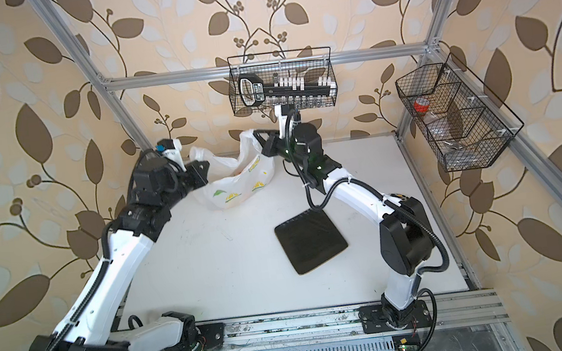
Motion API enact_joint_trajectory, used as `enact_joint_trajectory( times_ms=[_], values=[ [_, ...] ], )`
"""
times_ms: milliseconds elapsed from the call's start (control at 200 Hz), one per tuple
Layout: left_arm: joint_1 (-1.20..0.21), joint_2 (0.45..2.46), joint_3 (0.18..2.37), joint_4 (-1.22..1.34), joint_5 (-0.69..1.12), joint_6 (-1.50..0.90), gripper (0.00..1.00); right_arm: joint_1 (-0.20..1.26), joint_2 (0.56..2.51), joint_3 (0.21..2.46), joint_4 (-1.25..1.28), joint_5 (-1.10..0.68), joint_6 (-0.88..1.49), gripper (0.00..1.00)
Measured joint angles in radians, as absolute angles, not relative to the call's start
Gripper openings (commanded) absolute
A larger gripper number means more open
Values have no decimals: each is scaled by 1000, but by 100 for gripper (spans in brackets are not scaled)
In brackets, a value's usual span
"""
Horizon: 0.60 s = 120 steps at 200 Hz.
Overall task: Take fruits out of the plastic bag
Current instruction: Shake the plastic bag at the top-center of the table.
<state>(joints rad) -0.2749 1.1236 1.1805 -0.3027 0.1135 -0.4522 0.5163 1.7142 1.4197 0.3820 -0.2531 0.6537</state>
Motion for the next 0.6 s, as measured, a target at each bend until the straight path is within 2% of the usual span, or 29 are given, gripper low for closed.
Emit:
enact_joint_trajectory(
  times_ms=[120, 290, 355, 405, 450, 530, 600],
  values=[
    [-434, 941, 962, -286, 104, -516, 0, 516, 1548, 1138, 360, -191, 645, 0],
    [-600, 807, 800, -279, 105, -585, 0, 516, 1358, 878, 305, -69, 647, 0],
    [-636, 790, 755, -279, 106, -608, 0, 516, 1316, 820, 272, -31, 649, 20],
    [-654, 789, 730, -282, 109, -624, 0, 516, 1294, 792, 234, -5, 641, 42],
    [-662, 790, 712, -286, 113, -638, 0, 516, 1272, 778, 198, 12, 635, 56],
    [-662, 788, 693, -295, 113, -665, 0, 516, 1217, 776, 125, 25, 614, 69],
    [-662, 776, 681, -295, 103, -686, 0, 516, 1135, 786, 59, 28, 576, 70]
  ],
)
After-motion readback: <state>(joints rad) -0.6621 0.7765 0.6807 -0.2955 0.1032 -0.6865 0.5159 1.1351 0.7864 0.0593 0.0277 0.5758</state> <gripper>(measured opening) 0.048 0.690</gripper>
